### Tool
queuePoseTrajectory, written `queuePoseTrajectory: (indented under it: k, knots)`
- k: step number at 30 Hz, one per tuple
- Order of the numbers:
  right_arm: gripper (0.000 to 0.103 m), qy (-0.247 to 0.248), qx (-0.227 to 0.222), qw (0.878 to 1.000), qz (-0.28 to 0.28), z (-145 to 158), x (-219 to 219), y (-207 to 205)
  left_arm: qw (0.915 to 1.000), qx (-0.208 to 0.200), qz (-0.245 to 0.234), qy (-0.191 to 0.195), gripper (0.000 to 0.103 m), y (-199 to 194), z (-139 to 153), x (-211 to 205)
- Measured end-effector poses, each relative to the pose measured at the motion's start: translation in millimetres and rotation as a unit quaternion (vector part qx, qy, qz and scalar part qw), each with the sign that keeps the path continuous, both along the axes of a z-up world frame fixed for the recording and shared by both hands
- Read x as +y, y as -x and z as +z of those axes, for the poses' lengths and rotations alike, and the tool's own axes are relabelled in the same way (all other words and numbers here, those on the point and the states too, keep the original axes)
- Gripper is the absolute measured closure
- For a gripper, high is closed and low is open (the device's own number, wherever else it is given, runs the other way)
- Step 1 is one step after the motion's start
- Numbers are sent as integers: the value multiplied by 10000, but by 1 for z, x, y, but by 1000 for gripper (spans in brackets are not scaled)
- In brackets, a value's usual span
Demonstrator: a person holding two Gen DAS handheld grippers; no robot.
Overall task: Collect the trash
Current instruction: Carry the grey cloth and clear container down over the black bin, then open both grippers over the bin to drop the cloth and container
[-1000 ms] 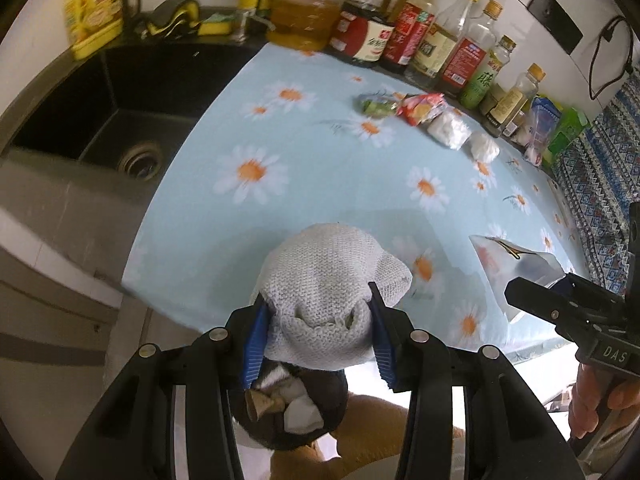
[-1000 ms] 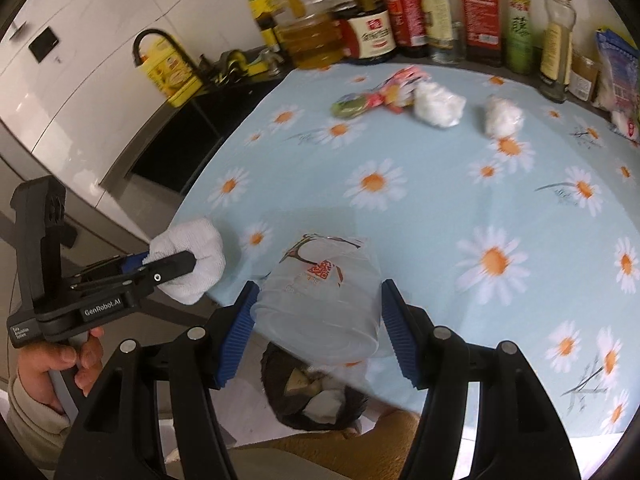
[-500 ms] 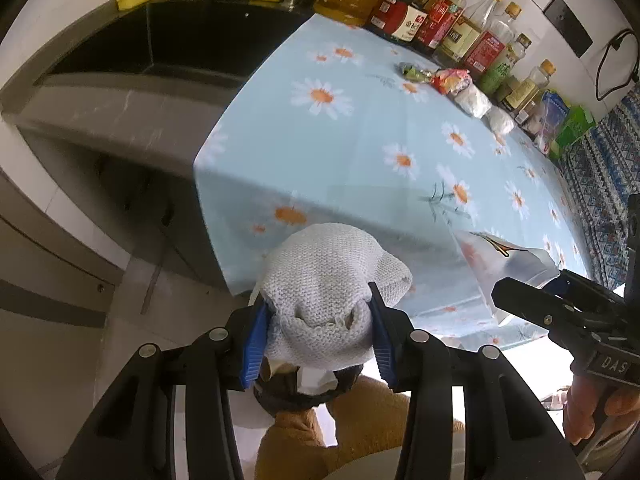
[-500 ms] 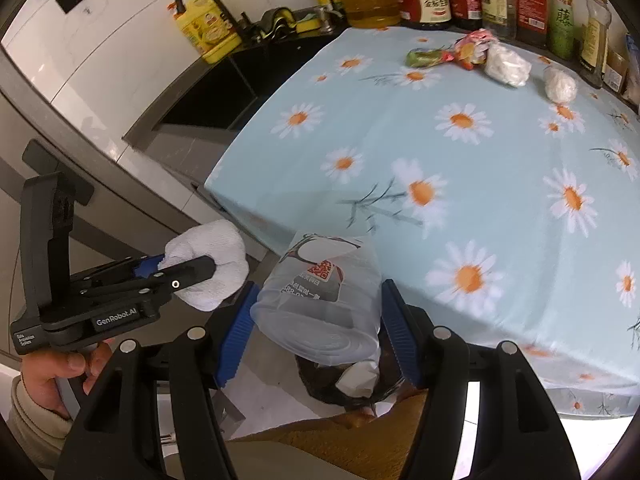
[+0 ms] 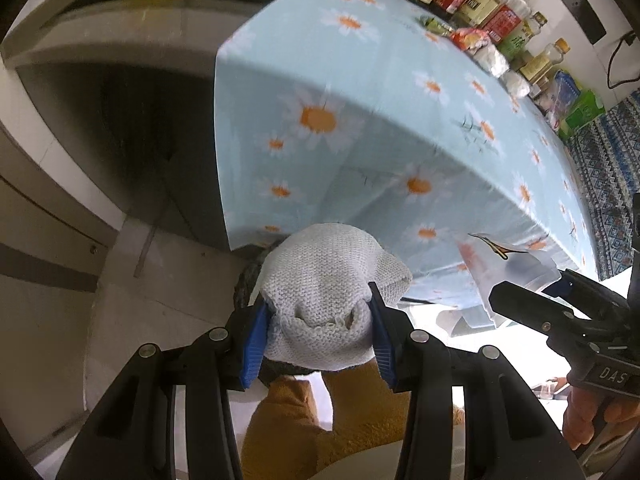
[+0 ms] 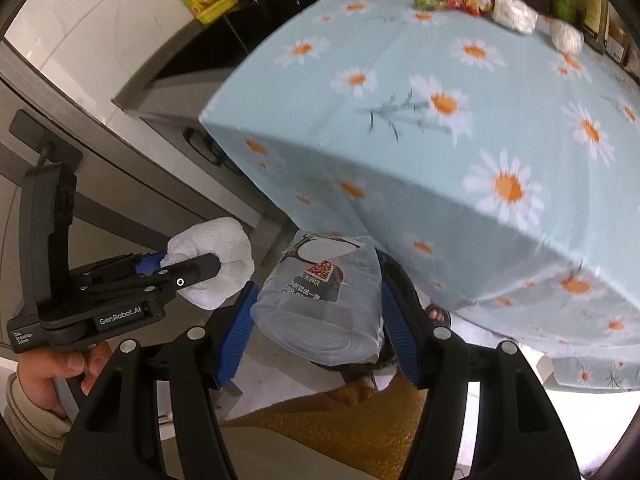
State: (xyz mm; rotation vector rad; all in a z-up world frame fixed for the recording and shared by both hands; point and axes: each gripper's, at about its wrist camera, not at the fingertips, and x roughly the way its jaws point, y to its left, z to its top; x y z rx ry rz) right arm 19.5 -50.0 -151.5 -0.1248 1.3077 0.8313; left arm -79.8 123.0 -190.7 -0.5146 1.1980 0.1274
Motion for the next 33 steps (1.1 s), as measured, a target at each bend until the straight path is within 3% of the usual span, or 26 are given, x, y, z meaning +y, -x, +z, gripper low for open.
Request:
queuePoseTrajectory:
  k: [11, 24, 25, 28, 33]
  knots:
    - [41, 330, 95, 9994, 100, -24, 4, 4, 9989, 308, 180, 312, 60, 10, -36, 4]
    - [41, 455, 291, 9984, 143, -35, 6, 13, 9974, 537, 123, 468, 59, 7, -59, 1]
    - [40, 445, 323, 9984, 140, -35, 8, 12, 9973, 531, 129, 483, 59, 7, -60, 2]
    - [27, 382, 484, 9981, 24, -34, 4, 8, 9971, 538, 128, 527, 44, 5, -60, 1]
    - [26, 358, 369, 9986, -95, -28, 0, 3, 9968, 553, 160, 546, 44, 1, -62, 2]
